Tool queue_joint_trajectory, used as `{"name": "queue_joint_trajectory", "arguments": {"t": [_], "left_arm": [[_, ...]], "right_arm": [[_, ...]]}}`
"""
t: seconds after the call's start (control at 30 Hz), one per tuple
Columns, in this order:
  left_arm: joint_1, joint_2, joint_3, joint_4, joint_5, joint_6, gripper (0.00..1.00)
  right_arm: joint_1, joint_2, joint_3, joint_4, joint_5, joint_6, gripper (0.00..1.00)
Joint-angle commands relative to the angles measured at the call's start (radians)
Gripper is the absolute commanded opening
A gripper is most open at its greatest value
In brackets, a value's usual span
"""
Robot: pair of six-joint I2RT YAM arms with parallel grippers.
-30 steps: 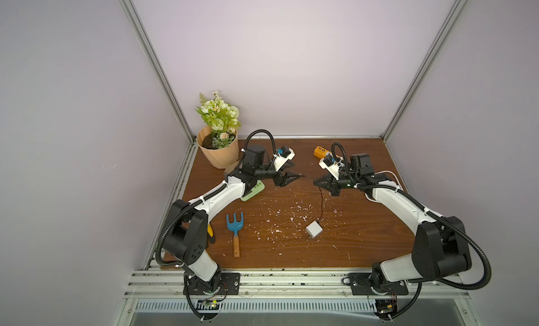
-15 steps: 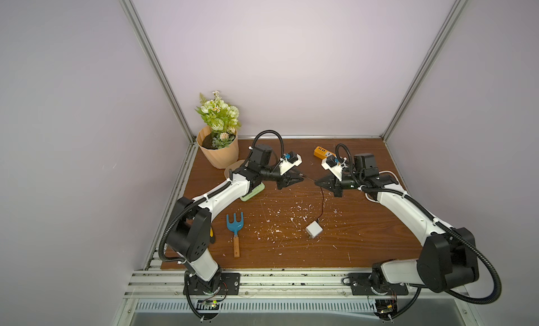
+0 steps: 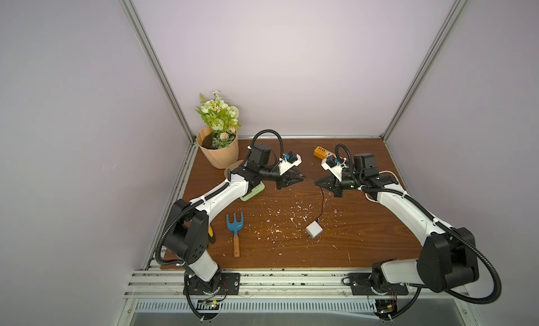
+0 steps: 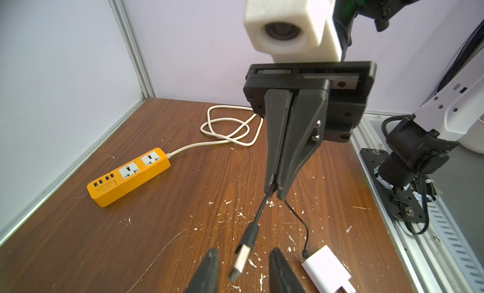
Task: Charge the electronic scale
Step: Pick up the charging cable from the center of the board.
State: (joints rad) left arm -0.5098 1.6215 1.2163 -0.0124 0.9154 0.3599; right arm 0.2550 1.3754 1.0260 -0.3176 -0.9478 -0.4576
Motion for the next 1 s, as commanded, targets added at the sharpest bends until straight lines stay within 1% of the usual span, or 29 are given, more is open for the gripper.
{"name": "queue_joint_trajectory", "arguments": {"t": [0.0, 0.03, 0.13, 0.27, 0.37, 0.5, 0.53, 0.67, 0.77, 0.9, 0.97], "left_arm": [[-0.012, -0.03, 0.014, -0.013, 0.006, 0.028, 0.31], [-0.011, -0.028, 0.015, -0.016, 0.006, 0.028, 0.28], [-0.011, -0.025, 0.02, -0.027, 0.006, 0.032, 0.15], [-0.011, -0.025, 0.02, -0.031, 0.008, 0.03, 0.05], [-0.011, -0.03, 0.02, -0.031, 0.01, 0.024, 0.04], [-0.011, -0.037, 0.025, -0.02, 0.016, -0.031, 0.04], [-0.01, -0.039, 0.025, -0.009, 0.016, -0.062, 0.05], [-0.01, -0.043, 0.028, 0.044, -0.004, -0.238, 0.05], [-0.01, -0.045, 0.021, 0.099, 0.019, -0.378, 0.06], [-0.01, -0.055, 0.015, 0.148, 0.007, -0.527, 0.06], [-0.011, -0.054, 0.008, 0.184, 0.015, -0.608, 0.06]], "right_arm": [[0.006, -0.027, 0.002, -0.02, -0.025, -0.054, 0.02], [0.006, -0.028, 0.0, -0.02, -0.025, -0.053, 0.02], [0.007, -0.029, -0.001, -0.018, -0.025, -0.054, 0.03], [0.006, -0.034, -0.002, -0.015, -0.023, -0.05, 0.06], [0.006, -0.047, -0.007, -0.001, -0.018, -0.039, 0.12], [0.006, -0.095, -0.051, 0.107, 0.032, 0.03, 0.29], [0.005, -0.116, -0.075, 0.156, 0.045, 0.063, 0.33], [0.005, -0.214, -0.197, 0.422, 0.087, 0.233, 0.44], [0.005, -0.263, -0.28, 0.63, 0.119, 0.375, 0.5], [0.005, -0.275, -0.31, 0.752, 0.169, 0.521, 0.54], [0.004, -0.259, -0.305, 0.806, 0.162, 0.61, 0.57]]}}
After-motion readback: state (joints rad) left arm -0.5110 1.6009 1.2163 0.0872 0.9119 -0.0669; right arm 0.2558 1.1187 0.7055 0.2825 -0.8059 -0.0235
